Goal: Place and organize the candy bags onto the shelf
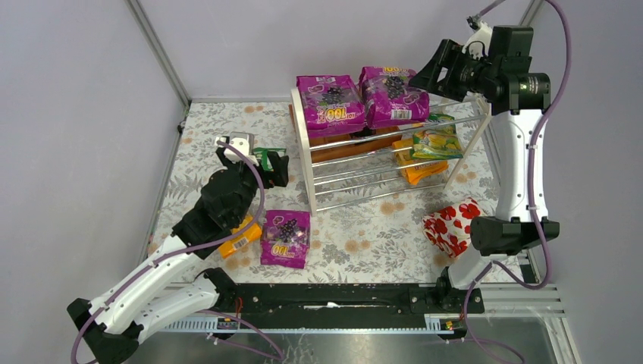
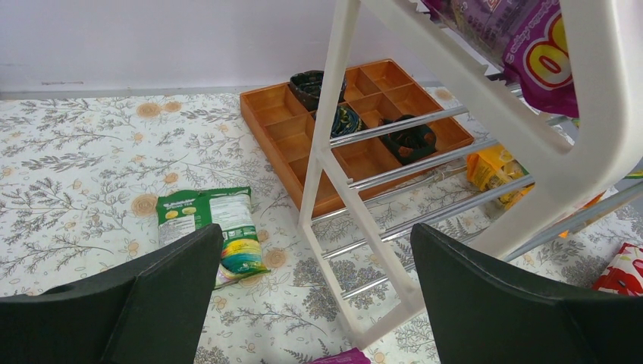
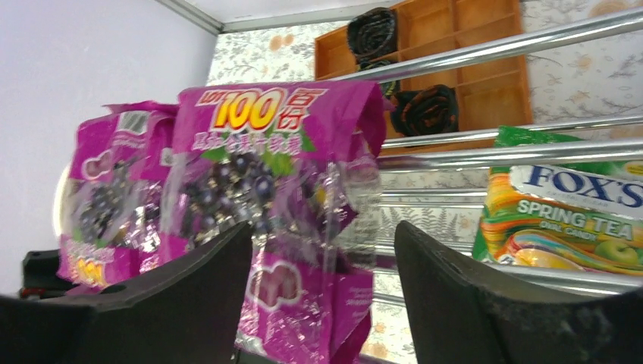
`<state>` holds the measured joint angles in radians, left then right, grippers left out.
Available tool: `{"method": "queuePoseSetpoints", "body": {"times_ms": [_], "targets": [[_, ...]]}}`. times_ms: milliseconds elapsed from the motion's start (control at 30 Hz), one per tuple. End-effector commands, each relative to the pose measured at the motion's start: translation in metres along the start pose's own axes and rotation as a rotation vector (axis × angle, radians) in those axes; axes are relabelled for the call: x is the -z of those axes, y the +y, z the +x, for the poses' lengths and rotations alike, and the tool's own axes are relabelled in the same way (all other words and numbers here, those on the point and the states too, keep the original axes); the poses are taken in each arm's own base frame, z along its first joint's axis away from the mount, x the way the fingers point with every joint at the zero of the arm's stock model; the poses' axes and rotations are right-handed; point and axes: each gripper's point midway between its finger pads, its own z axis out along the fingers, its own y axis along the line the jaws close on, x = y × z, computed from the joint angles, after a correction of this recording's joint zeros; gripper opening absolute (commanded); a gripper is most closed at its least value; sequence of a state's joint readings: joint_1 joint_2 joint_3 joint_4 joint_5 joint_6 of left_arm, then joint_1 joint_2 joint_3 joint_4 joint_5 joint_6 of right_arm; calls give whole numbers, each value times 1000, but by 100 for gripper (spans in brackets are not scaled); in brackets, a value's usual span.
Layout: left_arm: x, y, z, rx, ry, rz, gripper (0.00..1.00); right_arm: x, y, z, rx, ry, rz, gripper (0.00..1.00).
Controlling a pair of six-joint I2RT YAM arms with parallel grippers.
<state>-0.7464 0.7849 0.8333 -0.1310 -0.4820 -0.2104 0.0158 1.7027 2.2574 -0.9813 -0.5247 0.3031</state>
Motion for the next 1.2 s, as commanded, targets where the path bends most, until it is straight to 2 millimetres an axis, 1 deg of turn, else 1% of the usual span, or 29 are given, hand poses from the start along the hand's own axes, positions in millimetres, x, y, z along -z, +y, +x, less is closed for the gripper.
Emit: {"method": "queuePoseSetpoints", "body": {"times_ms": [0,167,300,367,467,533,600,667,733,833,900,967,1000,1067,1167], "targets": [[6,0,-27,44,-70,4,99,14,28,-2,33,-40,-99,72],[6,-1,-27,44,-70,6,99,0,57,15,24,13,-222,68],[6,-1,-26,44,-69,8,99,-6,80,23,36,35,-294,67],[6,0,-27,43,-71,6,99,-4,78,20,48,16,-266,68],[7,0,-27,44,-72,7,99,-1,58,9,80,-33,-126,72],[7,0,-28,42,-73,8,99,8,51,4,110,-64,-57,79],[7,0,-27,41,-73,6,99,19,43,0,138,-97,7,87],[7,0,-27,42,-74,6,99,35,44,-3,165,-139,37,98],[7,1,-28,40,-76,5,99,53,55,-4,185,-177,8,100],[7,1,-28,38,-76,3,99,75,68,0,193,-217,-33,100],[8,1,-29,39,-78,3,99,90,73,8,199,-253,-54,100],[9,2,-30,41,-83,2,99,104,82,21,205,-292,-113,100],[9,2,-30,42,-84,2,99,110,88,31,211,-305,-164,100],[8,2,-29,42,-83,1,99,123,99,56,241,-314,-265,100],[7,1,-28,39,-78,0,99,124,100,104,264,-219,-373,100]]}}
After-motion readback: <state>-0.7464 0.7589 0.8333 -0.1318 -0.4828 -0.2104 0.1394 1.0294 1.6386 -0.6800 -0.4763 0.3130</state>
